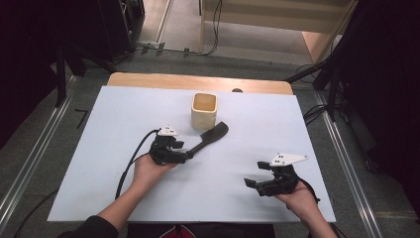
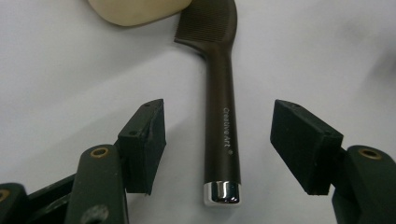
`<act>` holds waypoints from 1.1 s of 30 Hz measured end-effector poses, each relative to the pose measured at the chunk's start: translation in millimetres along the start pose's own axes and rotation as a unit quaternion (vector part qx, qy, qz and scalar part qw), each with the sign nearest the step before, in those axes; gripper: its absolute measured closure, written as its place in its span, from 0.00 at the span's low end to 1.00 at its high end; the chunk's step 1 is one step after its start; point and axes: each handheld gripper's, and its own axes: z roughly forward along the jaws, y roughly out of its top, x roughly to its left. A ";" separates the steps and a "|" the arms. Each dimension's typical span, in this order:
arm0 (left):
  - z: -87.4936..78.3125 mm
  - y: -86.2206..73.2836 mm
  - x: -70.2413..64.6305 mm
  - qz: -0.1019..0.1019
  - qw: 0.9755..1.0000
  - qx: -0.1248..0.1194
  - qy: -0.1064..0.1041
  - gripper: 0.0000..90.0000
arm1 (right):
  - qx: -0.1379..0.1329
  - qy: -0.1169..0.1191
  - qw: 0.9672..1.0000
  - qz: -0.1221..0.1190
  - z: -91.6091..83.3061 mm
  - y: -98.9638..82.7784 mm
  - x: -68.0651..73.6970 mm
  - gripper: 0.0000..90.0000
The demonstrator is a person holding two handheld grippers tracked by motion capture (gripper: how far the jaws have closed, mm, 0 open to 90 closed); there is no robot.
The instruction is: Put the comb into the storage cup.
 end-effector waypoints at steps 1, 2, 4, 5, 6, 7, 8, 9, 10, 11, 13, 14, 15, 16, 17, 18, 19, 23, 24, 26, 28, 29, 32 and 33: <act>0.4 -0.8 -0.7 0.005 1.000 0.000 0.005 0.42 | 0.000 0.000 1.000 0.000 -0.1 0.0 0.1 0.15; 1.6 -1.5 -1.6 0.007 1.000 0.001 0.009 0.42 | 0.000 0.000 1.000 0.000 -0.1 0.1 0.1 0.15; 4.1 -3.0 -3.2 0.020 1.000 0.010 0.016 0.44 | 0.000 0.000 1.000 -0.001 0.1 0.1 0.1 0.15; 5.7 -3.5 -4.5 0.026 0.999 0.015 0.021 0.44 | 0.000 0.000 1.000 -0.001 0.1 0.1 0.1 0.15; 7.4 -4.3 -5.6 0.030 0.999 0.019 0.025 0.44 | 0.000 0.000 1.000 -0.001 0.0 0.1 0.1 0.15; 8.8 -4.7 -6.1 0.031 0.999 0.022 0.026 0.44 | 0.000 0.000 1.000 0.000 -0.1 0.1 0.1 0.15; 9.3 -4.9 -6.3 0.032 0.999 0.026 0.029 0.44 | 0.000 0.000 1.000 0.000 -0.2 0.1 0.2 0.15; 9.7 -5.4 -6.9 0.033 0.999 0.024 0.030 0.44 | 0.000 0.001 1.000 0.000 -0.3 0.1 0.1 0.15; 9.8 -5.4 -7.6 0.034 0.999 0.024 0.035 0.45 | -0.001 0.000 1.000 0.000 -0.3 0.1 -0.1 0.15; 9.9 -5.6 -8.1 0.032 0.999 0.024 0.036 0.45 | -0.001 0.000 1.000 0.000 -0.4 0.1 -0.1 0.15; 9.9 -7.6 -8.9 0.032 0.998 0.018 0.042 0.46 | -0.001 0.000 1.000 0.000 -0.2 0.0 -0.1 0.15; 10.2 -9.0 -10.0 0.031 0.998 0.013 0.046 0.48 | -0.001 0.000 1.000 0.001 -0.1 0.0 0.0 0.15; 10.4 -9.9 -10.9 0.032 0.998 0.010 0.049 0.50 | -0.001 0.001 1.000 0.001 0.0 0.1 0.1 0.15; 10.2 -10.2 -11.5 0.036 0.998 0.012 0.051 0.50 | -0.001 0.000 1.000 0.001 0.0 0.2 0.3 0.15; 10.3 -10.7 -12.6 0.040 0.998 0.012 0.054 0.51 | 0.000 0.000 1.000 0.000 0.0 0.2 0.2 0.15; 10.4 -11.2 -13.8 0.042 0.998 0.012 0.055 0.54 | -0.001 0.000 1.000 -0.001 0.1 0.1 0.3 0.15; 10.7 -12.0 -15.2 0.046 0.997 0.010 0.055 0.56 | 0.000 0.000 1.000 0.000 0.1 0.1 0.3 0.15; 11.1 -13.3 -19.3 0.056 0.997 0.011 0.055 0.65 | 0.000 -0.001 1.000 0.002 0.4 0.2 0.3 0.15; 11.4 -13.9 -20.2 0.055 0.997 0.009 0.056 0.65 | 0.000 -0.001 1.000 0.001 0.4 0.3 0.3 0.15; 11.6 -15.3 -21.2 0.060 0.996 0.006 0.064 0.70 | 0.000 0.000 1.000 0.002 0.5 0.3 0.4 0.15; 11.7 -15.6 -21.4 0.064 0.996 0.005 0.068 0.74 | 0.000 0.000 1.000 0.001 0.6 0.4 0.6 0.15; 11.5 -15.5 -20.9 0.063 0.996 0.005 0.068 0.75 | 0.000 0.000 1.000 0.001 0.6 0.4 0.6 0.15; 11.3 -15.5 -19.6 0.058 0.996 0.004 0.063 0.78 | 0.001 -0.001 1.000 0.002 0.8 0.4 0.7 0.15; 11.0 -15.4 -18.6 0.058 0.997 0.005 0.059 0.79 | 0.001 -0.001 1.000 0.002 0.8 0.4 0.8 0.15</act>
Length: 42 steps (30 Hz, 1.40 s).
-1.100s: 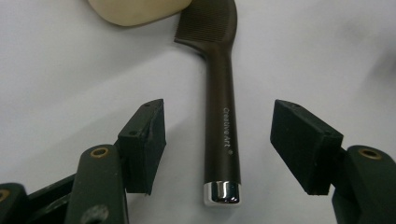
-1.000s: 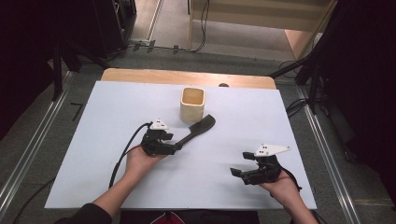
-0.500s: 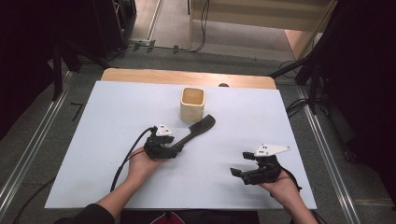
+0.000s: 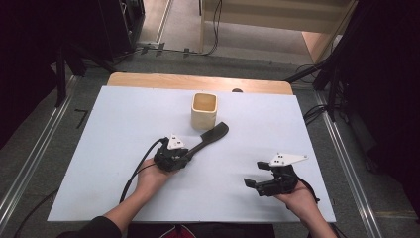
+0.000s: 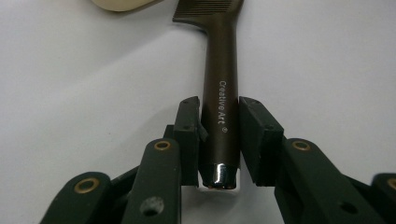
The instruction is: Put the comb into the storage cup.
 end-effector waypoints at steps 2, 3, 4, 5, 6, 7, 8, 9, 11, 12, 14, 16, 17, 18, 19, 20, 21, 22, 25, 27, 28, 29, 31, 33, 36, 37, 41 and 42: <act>0.1 0.3 1.0 -0.001 1.000 0.000 -0.004 0.80 | 0.000 0.000 1.000 0.000 0.1 0.0 0.0 0.15; 0.0 0.7 1.3 0.000 1.000 0.002 -0.005 0.80 | 0.000 0.000 1.000 0.000 0.1 0.0 0.0 0.15; -0.3 1.1 2.3 -0.001 1.000 0.005 -0.007 0.81 | 0.000 0.001 1.000 0.000 0.2 0.0 0.0 0.15; -0.1 1.2 3.0 -0.007 1.000 0.003 -0.010 0.81 | 0.001 0.001 1.000 0.000 0.2 0.0 0.1 0.15; -0.4 1.2 3.8 -0.008 1.000 0.005 -0.013 0.81 | 0.001 0.001 1.000 -0.001 0.3 0.1 0.1 0.15; -0.3 1.1 4.6 -0.011 1.000 0.004 -0.016 0.81 | 0.000 0.001 1.000 -0.002 0.4 0.0 0.1 0.15; -0.4 1.3 5.5 -0.015 1.000 0.004 -0.019 0.81 | 0.000 0.001 1.000 -0.002 0.4 0.1 0.3 0.15; -0.3 1.6 6.7 -0.021 0.999 0.004 -0.024 0.81 | 0.000 0.001 1.000 -0.002 0.5 0.1 0.4 0.15; -0.5 3.5 8.9 -0.027 0.999 0.010 -0.032 0.81 | 0.000 0.002 1.000 -0.001 0.6 0.1 0.6 0.15; -0.5 3.9 8.8 -0.026 0.999 0.012 -0.032 0.81 | 0.000 0.003 1.000 -0.002 0.8 0.1 0.5 0.15; -0.6 4.2 9.3 -0.029 0.999 0.012 -0.035 0.81 | 0.001 0.004 1.000 -0.003 0.9 0.1 0.5 0.15; -0.4 5.1 9.8 -0.036 0.999 0.012 -0.040 0.81 | 0.001 0.004 1.000 -0.003 0.7 0.1 0.4 0.15; -0.4 5.7 9.9 -0.037 0.998 0.013 -0.042 0.81 | 0.001 0.003 1.000 -0.001 0.4 0.2 0.7 0.15; -0.5 6.3 9.9 -0.042 0.998 0.015 -0.045 0.81 | 0.000 0.003 1.000 -0.002 0.2 0.1 0.7 0.15; -0.5 6.7 9.7 -0.045 0.998 0.016 -0.047 0.81 | -0.001 0.003 1.000 -0.001 0.1 0.0 0.7 0.15; -0.3 7.4 9.6 -0.048 0.997 0.017 -0.049 0.81 | -0.001 0.003 1.000 -0.002 -0.1 0.0 0.5 0.15; -0.2 7.8 9.4 -0.051 0.997 0.015 -0.050 0.81 | -0.001 0.003 1.000 -0.003 -0.2 0.0 0.2 0.15; -0.5 9.0 10.0 -0.054 0.997 0.019 -0.056 0.81 | -0.001 0.003 1.000 -0.002 -0.3 0.0 0.2 0.15; -2.7 13.5 10.2 -0.065 0.995 0.023 -0.066 0.82 | -0.002 0.003 1.000 -0.003 -0.7 0.0 -0.3 0.15; -5.0 16.5 9.6 -0.066 0.995 0.024 -0.078 0.82 | -0.003 0.003 1.000 -0.003 -0.9 0.0 -0.5 0.15; -6.4 17.9 8.4 -0.066 0.994 0.022 -0.079 0.82 | -0.003 0.002 1.000 -0.003 -0.9 0.0 -0.7 0.15; -7.4 19.3 7.9 -0.068 0.994 0.020 -0.086 0.82 | -0.003 0.002 1.000 -0.002 -1.1 0.0 -0.7 0.15; -10.1 21.9 6.8 -0.068 0.994 0.013 -0.089 0.82 | -0.004 0.001 1.000 -0.003 -1.3 0.0 -0.7 0.15; -13.3 25.0 5.1 -0.073 0.993 0.001 -0.092 0.82 | -0.004 -0.001 1.000 -0.002 -1.5 0.1 -0.8 0.15; -17.9 29.6 2.3 -0.074 0.993 -0.014 -0.095 0.82 | -0.005 -0.002 1.000 0.000 -1.7 0.3 -0.4 0.15; -19.3 30.9 1.2 -0.071 0.993 -0.019 -0.092 0.82 | -0.006 -0.002 1.000 0.001 -1.8 0.4 -0.2 0.15; -21.9 35.6 -4.6 -0.071 0.992 -0.039 -0.093 0.82 | -0.009 -0.003 1.000 0.002 -2.2 0.8 -0.6 0.15; -22.3 36.6 -6.1 -0.070 0.992 -0.045 -0.095 0.82 | -0.009 -0.004 1.000 0.002 -2.3 0.9 -0.6 0.15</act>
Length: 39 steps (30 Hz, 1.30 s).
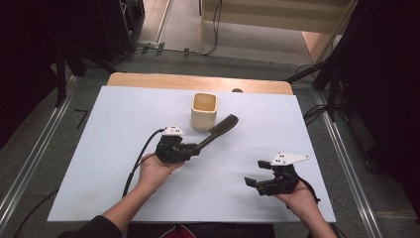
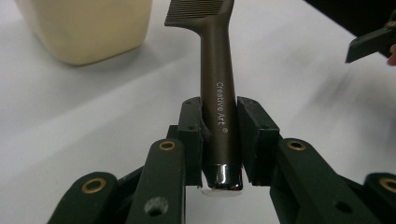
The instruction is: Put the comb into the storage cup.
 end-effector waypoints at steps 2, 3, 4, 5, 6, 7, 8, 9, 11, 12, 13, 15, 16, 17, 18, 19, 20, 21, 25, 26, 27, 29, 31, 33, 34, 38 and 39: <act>0.5 1.3 -4.3 0.004 1.000 -0.012 0.003 0.82 | -0.003 -0.002 1.000 0.001 -0.7 0.4 0.4 0.15; 1.3 2.2 -7.0 0.005 1.000 -0.020 0.001 0.82 | -0.005 -0.002 1.000 0.001 -1.0 0.6 0.4 0.15; 1.6 2.6 -8.8 0.008 1.000 -0.024 0.003 0.82 | -0.007 -0.003 1.000 0.001 -1.5 1.0 0.6 0.15; 2.7 3.6 -11.3 0.007 1.000 -0.030 0.000 0.82 | -0.008 -0.004 1.000 0.002 -1.8 1.2 0.8 0.15; 3.4 4.1 -13.2 0.008 0.999 -0.033 0.002 0.82 | -0.012 -0.005 1.000 0.002 -2.2 1.5 1.1 0.15; 4.8 4.8 -15.1 0.007 0.999 -0.038 -0.001 0.82 | -0.013 -0.007 1.000 0.002 -2.7 1.8 1.4 0.15; 6.2 5.5 -17.2 0.009 0.999 -0.042 -0.001 0.82 | -0.016 -0.009 1.000 0.002 -3.0 2.1 1.5 0.15; 8.0 5.9 -19.5 0.008 0.999 -0.048 -0.002 0.82 | -0.017 -0.010 1.000 0.004 -3.5 2.5 1.9 0.15; 11.8 6.7 -23.1 0.005 0.998 -0.054 -0.007 0.82 | -0.023 -0.012 1.000 0.004 -3.8 3.5 2.6 0.15; 13.7 6.9 -25.3 0.004 0.998 -0.058 -0.007 0.82 | -0.024 -0.013 1.000 0.004 -4.3 3.9 3.4 0.15; 15.6 6.9 -27.5 0.005 0.998 -0.060 -0.007 0.82 | -0.025 -0.015 1.000 0.003 -4.5 4.3 4.0 0.15; 19.4 6.9 -31.1 0.005 0.998 -0.064 -0.009 0.81 | -0.031 -0.018 0.999 0.004 -5.5 5.0 4.5 0.15; 21.7 6.7 -33.1 0.004 0.998 -0.068 -0.012 0.81 | -0.035 -0.018 0.999 0.012 -6.3 5.6 4.5 0.15; 23.5 6.6 -34.0 0.002 0.997 -0.070 -0.015 0.81 | -0.043 -0.018 0.999 0.022 -7.0 6.2 4.4 0.15; 25.5 6.2 -36.1 0.005 0.997 -0.074 -0.010 0.81 | -0.047 -0.019 0.998 0.027 -7.5 6.7 4.3 0.15; 27.7 6.1 -37.3 0.009 0.997 -0.075 -0.012 0.81 | -0.049 -0.021 0.998 0.030 -8.4 7.5 4.3 0.15; 29.8 5.9 -38.7 0.010 0.997 -0.075 -0.010 0.81 | -0.052 -0.022 0.998 0.032 -9.3 8.1 4.7 0.15; 31.3 5.7 -39.5 0.011 0.997 -0.075 -0.008 0.82 | -0.055 -0.025 0.998 0.031 -9.8 8.7 5.1 0.15; 37.2 5.7 -44.3 0.004 0.996 -0.087 -0.008 0.81 | -0.064 -0.036 0.997 0.036 -11.6 11.2 7.4 0.15; 38.5 6.2 -45.3 0.001 0.996 -0.091 -0.009 0.81 | -0.066 -0.037 0.996 0.038 -12.1 12.1 8.3 0.15; 39.6 6.5 -47.0 -0.001 0.995 -0.096 -0.007 0.81 | -0.069 -0.041 0.996 0.036 -12.4 12.9 8.9 0.15; 41.6 6.6 -49.0 -0.009 0.994 -0.106 -0.013 0.81 | -0.078 -0.042 0.995 0.034 -13.6 15.2 11.6 0.15; 43.7 5.9 -52.2 -0.010 0.993 -0.114 -0.011 0.81 | -0.087 -0.050 0.994 0.035 -14.5 18.0 15.2 0.15; 45.6 4.5 -54.5 -0.014 0.992 -0.121 -0.009 0.81 | -0.092 -0.057 0.993 0.038 -15.8 20.9 18.7 0.15; 46.3 3.5 -55.6 -0.019 0.992 -0.126 -0.011 0.81 | -0.095 -0.059 0.993 0.038 -16.2 22.0 19.9 0.15; 50.4 -0.8 -60.0 -0.032 0.989 -0.144 -0.020 0.81 | -0.106 -0.068 0.991 0.051 -19.0 26.7 23.3 0.15; 51.9 -2.1 -61.9 -0.033 0.988 -0.147 -0.019 0.81 | -0.108 -0.070 0.990 0.053 -19.9 27.9 24.1 0.15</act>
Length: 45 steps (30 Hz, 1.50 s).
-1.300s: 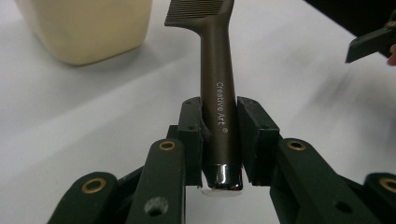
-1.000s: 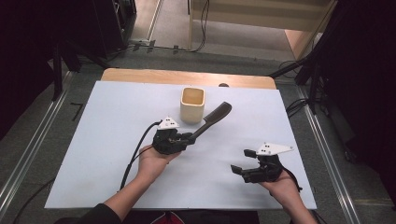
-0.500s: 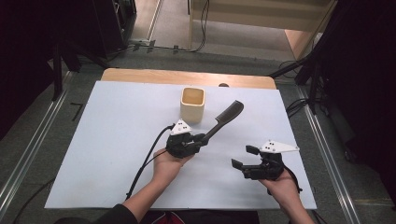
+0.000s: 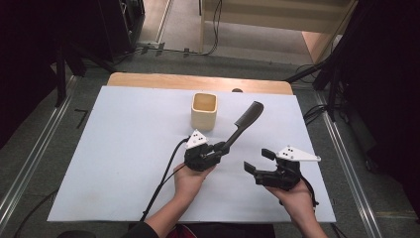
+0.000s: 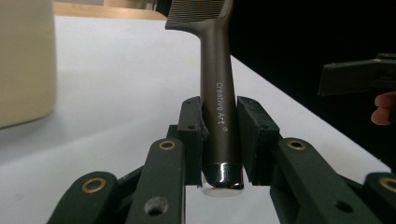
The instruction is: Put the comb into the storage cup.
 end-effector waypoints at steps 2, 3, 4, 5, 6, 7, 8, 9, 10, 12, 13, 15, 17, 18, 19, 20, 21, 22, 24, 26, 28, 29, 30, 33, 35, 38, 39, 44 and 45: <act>3.1 -3.2 -2.3 -0.007 1.000 -0.007 -0.003 0.81 | -0.004 -0.010 1.000 0.001 -1.0 2.5 1.6 0.15; 4.4 -4.5 -3.3 -0.007 1.000 -0.010 -0.002 0.81 | -0.007 -0.014 1.000 0.002 -1.4 4.0 2.5 0.15; 5.9 -5.4 -3.9 -0.010 1.000 -0.013 -0.004 0.81 | -0.009 -0.016 1.000 0.003 -1.7 5.4 3.1 0.15; 7.3 -6.3 -4.4 -0.010 1.000 -0.017 -0.002 0.81 | -0.010 -0.017 1.000 0.009 -1.9 6.9 4.1 0.15; 8.1 -6.7 -4.6 -0.013 1.000 -0.019 -0.004 0.81 | -0.013 -0.019 1.000 0.012 -1.7 8.3 4.5 0.15; 8.9 -7.3 -4.9 -0.015 1.000 -0.024 -0.002 0.81 | -0.014 -0.021 1.000 0.013 -1.6 9.7 5.0 0.15; 9.6 -7.7 -4.3 -0.019 0.999 -0.029 -0.005 0.81 | -0.015 -0.023 0.999 0.017 -1.4 11.1 5.7 0.15; 10.4 -7.9 -4.4 -0.024 0.999 -0.033 -0.005 0.81 | -0.017 -0.025 0.999 0.021 -0.9 12.7 6.2 0.15; 11.2 -8.0 -4.3 -0.025 0.999 -0.036 -0.004 0.81 | -0.016 -0.029 0.999 0.021 -0.6 14.1 6.3 0.15; 12.6 -8.0 -4.1 -0.027 0.999 -0.041 -0.004 0.81 | -0.018 -0.036 0.999 0.027 0.6 17.4 7.0 0.15; 13.3 -7.7 -3.9 -0.027 0.999 -0.045 -0.005 0.81 | -0.018 -0.039 0.999 0.030 1.2 19.1 7.0 0.15; 14.8 -7.1 -3.3 -0.031 0.998 -0.051 -0.008 0.81 | -0.022 -0.039 0.998 0.032 2.7 22.3 7.0 0.15; 16.8 -6.2 -2.4 -0.034 0.998 -0.056 -0.009 0.81 | -0.027 -0.037 0.998 0.032 4.7 25.1 7.0 0.15; 17.6 -5.7 -2.2 -0.035 0.998 -0.057 -0.008 0.82 | -0.025 -0.040 0.998 0.032 6.0 26.7 6.7 0.15; 18.5 -5.1 -1.6 -0.037 0.997 -0.060 -0.011 0.81 | -0.022 -0.043 0.998 0.037 7.4 28.5 6.2 0.15; 19.1 -4.5 -1.7 -0.037 0.997 -0.061 -0.011 0.81 | -0.022 -0.041 0.998 0.042 8.8 30.3 5.5 0.15; 19.8 -4.1 -1.8 -0.037 0.997 -0.065 -0.011 0.81 | -0.022 -0.042 0.998 0.047 9.8 32.1 5.0 0.15; 20.1 -3.5 -1.9 -0.036 0.997 -0.065 -0.012 0.81 | -0.024 -0.043 0.998 0.049 10.9 33.6 4.2 0.15; 20.8 -2.7 -2.6 -0.033 0.997 -0.069 -0.012 0.81 | -0.026 -0.049 0.997 0.052 13.5 37.1 3.1 0.15; 22.0 -2.2 -3.2 -0.027 0.997 -0.075 -0.014 0.81 | -0.028 -0.054 0.997 0.055 15.5 40.4 2.3 0.15; 22.9 -2.3 -4.3 -0.023 0.996 -0.081 -0.014 0.81 | -0.033 -0.060 0.996 0.052 18.1 43.0 1.6 0.15; 23.3 -2.3 -4.5 -0.023 0.996 -0.083 -0.016 0.81 | -0.034 -0.065 0.996 0.052 19.5 44.3 1.4 0.15; 23.4 -2.4 -4.7 -0.021 0.996 -0.083 -0.014 0.81 | -0.035 -0.069 0.996 0.055 21.1 45.5 1.4 0.15; 23.8 -2.1 -4.2 -0.024 0.996 -0.086 -0.016 0.81 | -0.037 -0.069 0.995 0.065 26.2 48.9 0.3 0.15; 23.8 -1.9 -3.8 -0.023 0.996 -0.089 -0.016 0.81 | -0.039 -0.069 0.994 0.075 29.4 50.9 -1.9 0.16; 25.0 -1.6 -3.0 -0.033 0.995 -0.092 -0.020 0.81 | -0.042 -0.070 0.993 0.091 33.0 54.2 -6.0 0.18; 25.4 -1.7 -2.6 -0.034 0.995 -0.092 -0.022 0.81 | -0.043 -0.070 0.992 0.092 34.3 55.2 -7.6 0.19; 27.1 -1.7 -3.9 -0.035 0.994 -0.099 -0.023 0.81 | -0.046 -0.077 0.991 0.099 40.6 58.4 -11.9 0.19; 27.5 -1.5 -4.6 -0.035 0.994 -0.101 -0.023 0.81 | -0.046 -0.076 0.991 0.104 41.6 59.1 -12.5 0.19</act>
